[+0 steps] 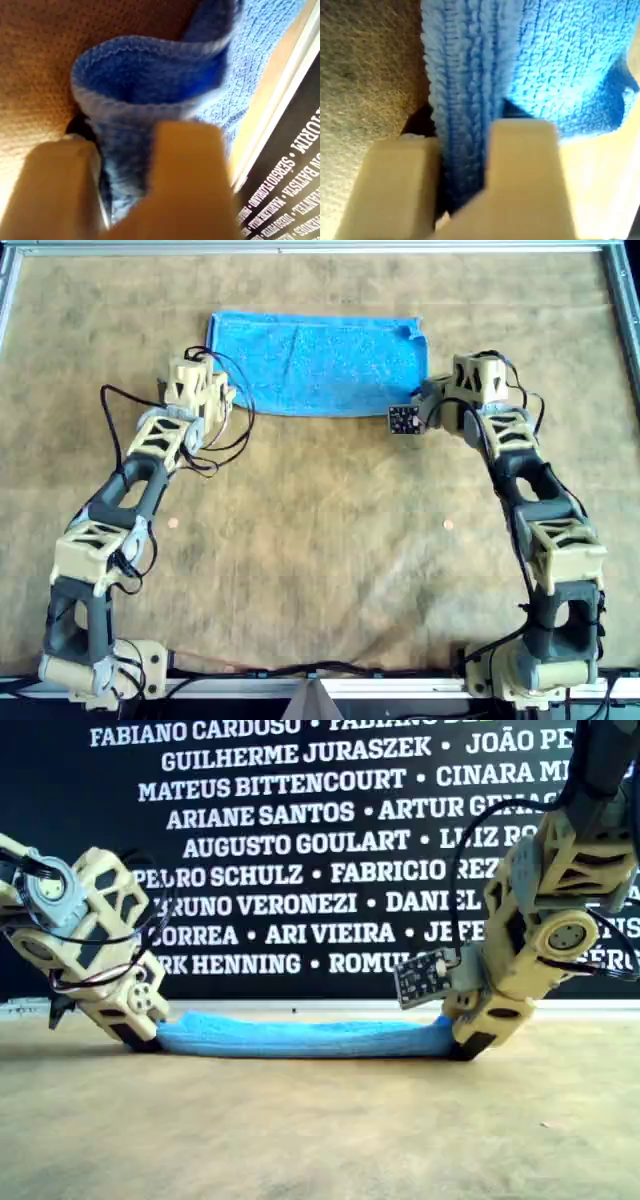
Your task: Fold a cloth
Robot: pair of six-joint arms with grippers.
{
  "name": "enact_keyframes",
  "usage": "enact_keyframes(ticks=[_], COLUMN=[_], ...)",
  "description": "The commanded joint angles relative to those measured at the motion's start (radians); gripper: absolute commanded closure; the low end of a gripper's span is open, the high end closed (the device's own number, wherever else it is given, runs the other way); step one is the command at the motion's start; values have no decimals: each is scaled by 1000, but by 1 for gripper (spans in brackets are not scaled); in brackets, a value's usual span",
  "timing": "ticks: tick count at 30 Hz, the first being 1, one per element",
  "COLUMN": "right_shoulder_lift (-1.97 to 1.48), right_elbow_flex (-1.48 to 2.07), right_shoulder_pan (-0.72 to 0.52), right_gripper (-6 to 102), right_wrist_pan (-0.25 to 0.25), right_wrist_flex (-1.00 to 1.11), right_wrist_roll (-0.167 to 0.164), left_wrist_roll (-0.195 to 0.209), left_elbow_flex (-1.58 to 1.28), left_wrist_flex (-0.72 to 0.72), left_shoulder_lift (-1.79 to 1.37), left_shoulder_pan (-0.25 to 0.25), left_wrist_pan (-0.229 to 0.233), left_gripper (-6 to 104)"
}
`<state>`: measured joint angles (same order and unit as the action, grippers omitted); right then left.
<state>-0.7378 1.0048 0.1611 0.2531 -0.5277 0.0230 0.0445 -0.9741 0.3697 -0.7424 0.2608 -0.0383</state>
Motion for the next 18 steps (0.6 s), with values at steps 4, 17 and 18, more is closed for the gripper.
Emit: enact_keyframes(ticks=[4, 17, 18], right_shoulder_lift=[-38, -199, -224], right_elbow_flex=[-64, 9, 18], right_shoulder_pan=[0, -3, -3], right_gripper=[98, 94, 94], right_wrist_pan=[6, 8, 8], right_wrist_flex=[40, -51, -63], right_wrist_roll=[5, 5, 5], left_wrist_roll=[9, -5, -5], left_elbow_flex=[23, -58, -92], left_wrist_flex=[-15, 3, 3], left_shoulder_lift=[-26, -212, -233], left_shoulder_pan=[2, 14, 14], left_wrist_pan=[-9, -9, -9], left_gripper=[94, 94, 94])
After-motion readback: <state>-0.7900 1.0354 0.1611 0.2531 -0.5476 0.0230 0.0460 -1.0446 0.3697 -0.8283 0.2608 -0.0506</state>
